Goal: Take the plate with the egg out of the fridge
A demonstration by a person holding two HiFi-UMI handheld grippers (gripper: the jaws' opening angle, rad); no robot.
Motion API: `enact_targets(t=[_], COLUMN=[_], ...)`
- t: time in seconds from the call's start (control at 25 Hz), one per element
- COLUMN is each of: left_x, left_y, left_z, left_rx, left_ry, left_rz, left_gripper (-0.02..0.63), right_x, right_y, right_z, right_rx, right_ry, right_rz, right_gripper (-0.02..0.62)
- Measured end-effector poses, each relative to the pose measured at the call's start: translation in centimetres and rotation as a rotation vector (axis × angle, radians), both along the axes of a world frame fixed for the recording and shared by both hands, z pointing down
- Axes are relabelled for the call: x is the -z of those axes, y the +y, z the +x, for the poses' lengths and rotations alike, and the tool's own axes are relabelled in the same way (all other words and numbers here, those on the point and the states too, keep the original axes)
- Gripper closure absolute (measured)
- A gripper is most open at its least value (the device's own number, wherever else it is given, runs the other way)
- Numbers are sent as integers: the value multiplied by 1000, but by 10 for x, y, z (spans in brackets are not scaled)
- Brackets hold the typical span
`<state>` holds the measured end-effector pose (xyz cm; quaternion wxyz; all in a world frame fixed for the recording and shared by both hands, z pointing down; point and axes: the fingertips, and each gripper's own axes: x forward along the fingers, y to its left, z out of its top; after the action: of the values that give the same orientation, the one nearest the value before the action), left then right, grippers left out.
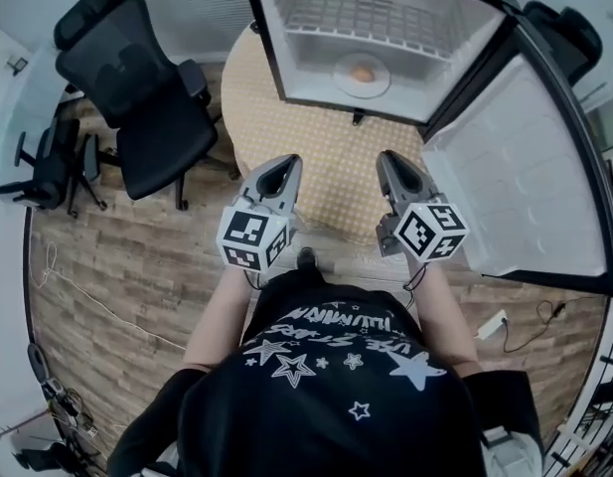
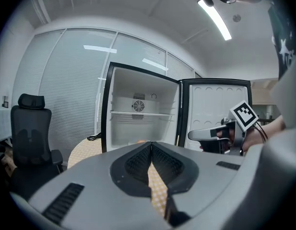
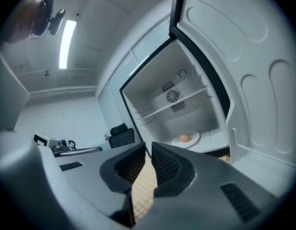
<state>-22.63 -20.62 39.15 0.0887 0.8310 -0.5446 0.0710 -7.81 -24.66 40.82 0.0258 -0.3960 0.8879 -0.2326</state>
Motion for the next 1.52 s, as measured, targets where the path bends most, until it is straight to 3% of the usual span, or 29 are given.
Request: enact_targets(t=[0.52,0.72,0.96,1.12,1.28,1.4,1.52], left_x=[-22,-34,-40,-47,-51,-59,-62], left_y=[-69,-81,-106,-128,-148,-160,-173], left_z=[-11,-3,-1,-5,-3,-2,-2], left_rx=[-211,-229,-207,-174,-167,-161,-157], left_ry=[27,44,11,-7,-8,-3,-1], left_rz=[-34,-66,-70,-96,-111,-131,-138], left_gripper=[597,597,597,597,597,597,597], right_x=[-19,-30,-45,-60,-67,-75,-83], right_y=[-49,-56,-91,-116,-141,-155,-170], right_z=[-6,-8,-14,-26,-39,-43,-44], right_rx=[-253,-223,-180,-157,-123,-127,-151], right_ry=[-167,-191,-231,-253,-248,-258,-372], right_rz=[-128,-181,-232,-301,-318,-351,-438], right_gripper=[542,541,538,481,368,342,341])
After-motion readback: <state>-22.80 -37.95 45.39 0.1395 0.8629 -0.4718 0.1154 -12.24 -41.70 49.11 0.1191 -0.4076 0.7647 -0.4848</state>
